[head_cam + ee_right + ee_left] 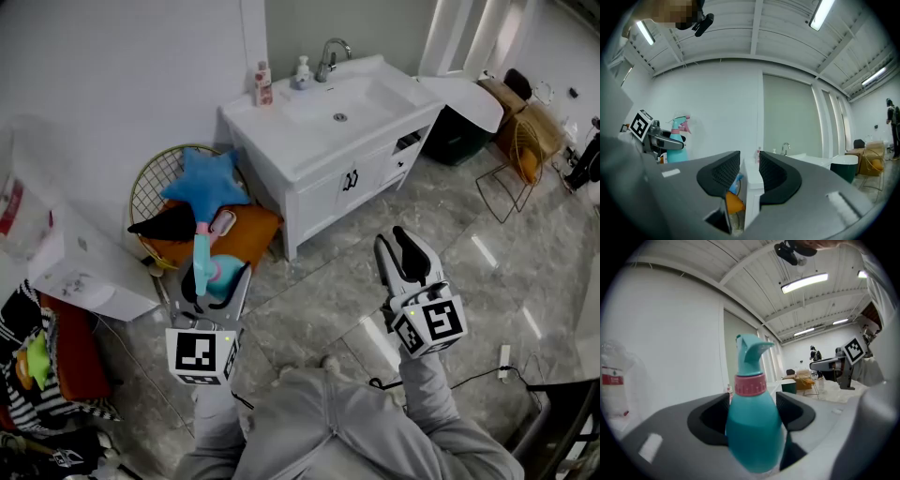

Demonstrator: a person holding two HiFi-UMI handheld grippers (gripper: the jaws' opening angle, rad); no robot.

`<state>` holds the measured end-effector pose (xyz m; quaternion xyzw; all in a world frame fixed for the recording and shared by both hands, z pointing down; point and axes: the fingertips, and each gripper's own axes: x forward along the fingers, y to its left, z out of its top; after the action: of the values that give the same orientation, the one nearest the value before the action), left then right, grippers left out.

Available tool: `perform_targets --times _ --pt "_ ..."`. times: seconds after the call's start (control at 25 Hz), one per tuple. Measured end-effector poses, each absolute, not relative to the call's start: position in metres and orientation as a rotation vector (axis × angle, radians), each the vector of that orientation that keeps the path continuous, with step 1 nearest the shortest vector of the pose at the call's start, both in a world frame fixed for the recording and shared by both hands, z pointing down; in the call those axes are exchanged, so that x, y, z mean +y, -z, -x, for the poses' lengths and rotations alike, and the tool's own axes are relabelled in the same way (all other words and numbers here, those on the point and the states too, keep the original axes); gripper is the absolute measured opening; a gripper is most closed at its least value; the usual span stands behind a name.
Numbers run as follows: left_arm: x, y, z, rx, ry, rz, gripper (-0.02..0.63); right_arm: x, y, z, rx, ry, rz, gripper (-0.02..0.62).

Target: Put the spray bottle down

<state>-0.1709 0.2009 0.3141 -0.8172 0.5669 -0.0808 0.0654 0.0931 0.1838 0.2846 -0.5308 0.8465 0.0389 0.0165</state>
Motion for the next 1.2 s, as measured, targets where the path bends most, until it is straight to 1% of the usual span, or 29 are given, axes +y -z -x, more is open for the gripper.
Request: perform_targets --times 0.56,1.0,1.2 --pt "0.189 -0.315 0.169 1.754 0.236 2.444 0.362 0.171 -0.287 -0.101 2.601 -0.089 1.629 0.127" --pt "0.153 -0.314 0.127 1.792 0.22 2.417 0.362 0.139 -0.291 -0.133 2.644 -0.054 1.541 0.127" --pt "0.124 -0.316 0.118 1.79 0.236 2.423 0.362 0.115 -0.3 -0.142 2.645 -0.012 1.542 0.127"
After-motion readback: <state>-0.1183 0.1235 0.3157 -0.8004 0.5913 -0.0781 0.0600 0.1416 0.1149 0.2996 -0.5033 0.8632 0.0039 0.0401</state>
